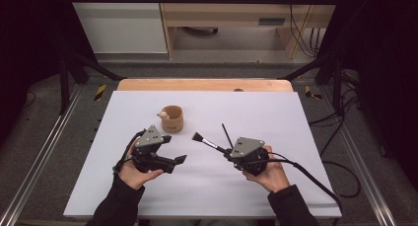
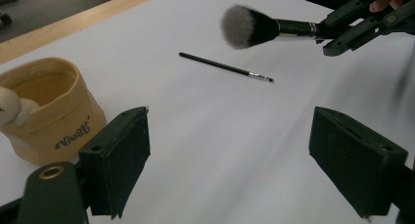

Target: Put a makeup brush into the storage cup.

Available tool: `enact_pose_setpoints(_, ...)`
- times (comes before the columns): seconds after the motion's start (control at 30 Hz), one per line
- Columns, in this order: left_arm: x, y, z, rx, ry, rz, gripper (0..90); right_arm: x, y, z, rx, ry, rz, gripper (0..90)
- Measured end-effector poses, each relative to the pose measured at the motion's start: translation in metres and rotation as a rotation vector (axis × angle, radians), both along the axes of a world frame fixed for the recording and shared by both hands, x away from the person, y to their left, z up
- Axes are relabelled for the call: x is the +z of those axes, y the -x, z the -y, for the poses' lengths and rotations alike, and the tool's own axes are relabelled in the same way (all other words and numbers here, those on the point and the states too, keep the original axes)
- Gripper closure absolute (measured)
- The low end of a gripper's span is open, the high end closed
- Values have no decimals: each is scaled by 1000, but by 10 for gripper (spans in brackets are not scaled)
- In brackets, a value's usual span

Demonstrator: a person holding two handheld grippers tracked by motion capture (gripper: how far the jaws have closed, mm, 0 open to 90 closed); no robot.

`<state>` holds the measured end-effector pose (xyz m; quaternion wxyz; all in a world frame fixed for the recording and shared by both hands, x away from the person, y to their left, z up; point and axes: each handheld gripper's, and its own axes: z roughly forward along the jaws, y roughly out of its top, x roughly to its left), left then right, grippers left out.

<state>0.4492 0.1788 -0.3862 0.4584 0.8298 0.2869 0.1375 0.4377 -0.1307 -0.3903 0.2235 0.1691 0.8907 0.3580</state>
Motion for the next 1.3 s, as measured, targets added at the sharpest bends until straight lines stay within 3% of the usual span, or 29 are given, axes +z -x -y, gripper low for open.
enact_pose_setpoints(0.33,-9,5,-2,42,99,-5,145,-11,5,4,-39,-116,-13,794)
enact_pose_setpoints(0.77,-14,10,-1,74,208,22,147,-17,8,6,-72,-213,-19,794)
enact_pose_setpoints(1.0,-18,9,4,76,232,6,146,-20,8,8,-89,-269,-28,794)
enact_pose_setpoints(1.3,-17,9,11,73,273,12,146,-21,9,8,-94,-292,-20,794)
